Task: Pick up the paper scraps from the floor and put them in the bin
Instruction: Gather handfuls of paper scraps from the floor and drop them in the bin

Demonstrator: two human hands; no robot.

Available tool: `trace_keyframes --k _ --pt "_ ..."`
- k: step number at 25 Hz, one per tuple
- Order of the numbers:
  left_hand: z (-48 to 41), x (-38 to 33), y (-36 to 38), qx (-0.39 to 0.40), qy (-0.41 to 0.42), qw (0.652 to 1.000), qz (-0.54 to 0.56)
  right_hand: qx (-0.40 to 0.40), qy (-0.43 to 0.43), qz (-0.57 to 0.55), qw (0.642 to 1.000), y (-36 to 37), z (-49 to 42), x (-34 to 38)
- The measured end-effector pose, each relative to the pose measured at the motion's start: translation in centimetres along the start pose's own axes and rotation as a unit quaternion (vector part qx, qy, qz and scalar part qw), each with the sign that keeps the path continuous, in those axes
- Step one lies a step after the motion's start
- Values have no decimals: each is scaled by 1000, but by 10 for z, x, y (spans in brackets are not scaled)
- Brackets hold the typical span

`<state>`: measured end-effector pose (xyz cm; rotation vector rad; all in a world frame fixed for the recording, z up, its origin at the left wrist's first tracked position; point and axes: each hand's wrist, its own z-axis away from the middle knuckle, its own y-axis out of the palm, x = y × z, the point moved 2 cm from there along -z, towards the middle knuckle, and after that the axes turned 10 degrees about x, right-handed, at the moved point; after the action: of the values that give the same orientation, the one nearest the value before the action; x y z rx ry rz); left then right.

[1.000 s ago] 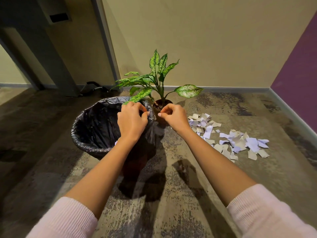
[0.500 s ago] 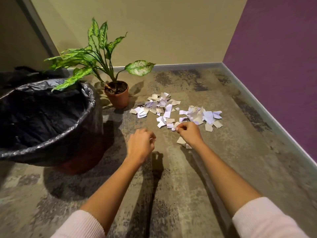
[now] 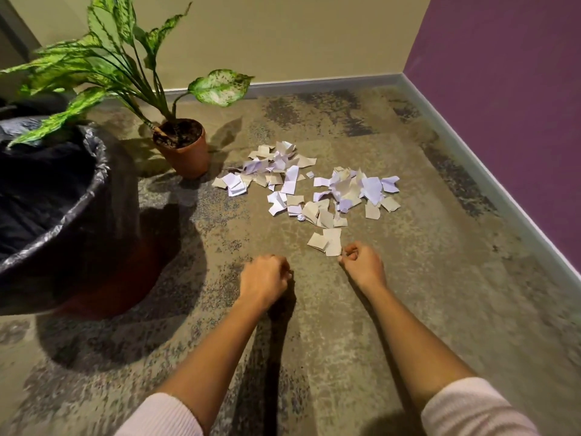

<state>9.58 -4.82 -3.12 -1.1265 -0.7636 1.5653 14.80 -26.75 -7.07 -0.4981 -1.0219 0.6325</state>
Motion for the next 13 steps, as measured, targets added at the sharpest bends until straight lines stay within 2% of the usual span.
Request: trace_keyframes --k 4,9,13 --pt "-28 -9 4 8 -9 1000 5 5 -10 30 999 8 -23 5" --pt "-65 -21 4 35 -6 999 35 42 -68 136 988 26 -41 29" --pt "-66 -20 1 33 -9 999 42 49 -100 41 993 24 -48 49"
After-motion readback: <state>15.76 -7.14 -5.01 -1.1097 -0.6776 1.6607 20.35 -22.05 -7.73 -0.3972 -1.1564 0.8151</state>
